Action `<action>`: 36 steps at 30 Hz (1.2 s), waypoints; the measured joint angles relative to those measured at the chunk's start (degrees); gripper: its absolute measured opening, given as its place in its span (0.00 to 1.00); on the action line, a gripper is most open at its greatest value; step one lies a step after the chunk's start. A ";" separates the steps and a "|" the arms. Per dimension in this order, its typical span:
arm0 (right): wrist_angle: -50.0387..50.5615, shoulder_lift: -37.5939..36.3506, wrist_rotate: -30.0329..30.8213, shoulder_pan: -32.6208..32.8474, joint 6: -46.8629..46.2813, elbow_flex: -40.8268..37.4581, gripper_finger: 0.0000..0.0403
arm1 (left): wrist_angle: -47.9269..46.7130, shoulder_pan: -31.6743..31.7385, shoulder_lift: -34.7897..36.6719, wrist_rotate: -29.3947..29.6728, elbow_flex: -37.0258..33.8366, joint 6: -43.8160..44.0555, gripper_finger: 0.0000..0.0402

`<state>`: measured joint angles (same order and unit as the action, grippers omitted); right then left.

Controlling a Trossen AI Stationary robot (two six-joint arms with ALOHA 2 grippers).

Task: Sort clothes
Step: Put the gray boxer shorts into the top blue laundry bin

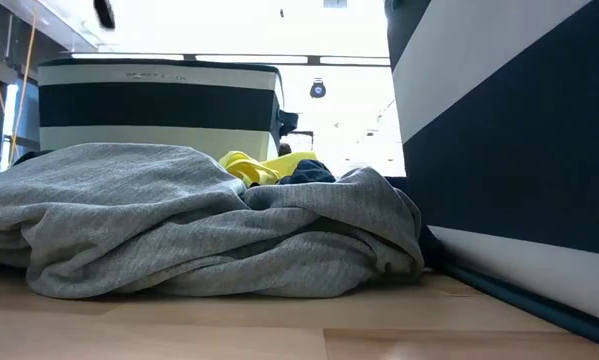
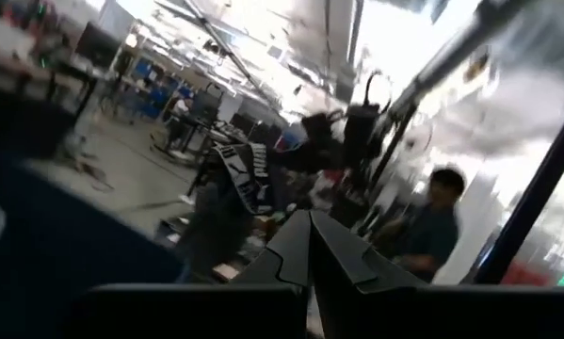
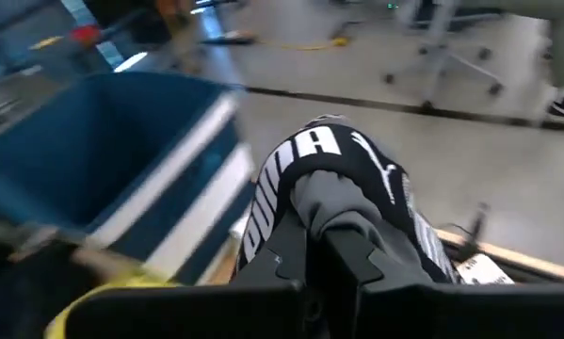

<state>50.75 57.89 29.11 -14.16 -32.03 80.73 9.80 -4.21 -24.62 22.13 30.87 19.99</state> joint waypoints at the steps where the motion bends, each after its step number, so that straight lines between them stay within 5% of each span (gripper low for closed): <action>1: -0.81 0.51 -1.30 1.05 1.82 1.81 0.00 | -0.02 -0.03 -2.05 -0.04 1.97 -2.42 0.00; 14: -6.50 15.60 -14.08 15.75 15.17 31.18 0.00 | 0.86 0.07 -20.28 -2.49 19.10 -15.01 0.03; 21: -11.38 30.01 -23.44 16.81 20.56 38.83 0.00 | 0.86 2.94 -30.47 -12.40 29.44 -17.78 0.29; 29: -11.80 41.15 -26.83 15.47 21.86 44.15 0.00 | 4.69 3.93 -38.69 -18.17 36.89 -19.04 0.64; 36: -16.04 42.67 -31.78 15.51 22.00 44.98 0.00 | 0.04 3.93 -41.90 -18.64 37.29 -17.17 0.73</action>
<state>34.71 100.56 -2.67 1.35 -10.03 125.71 9.84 -0.27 -66.52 3.49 68.16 2.82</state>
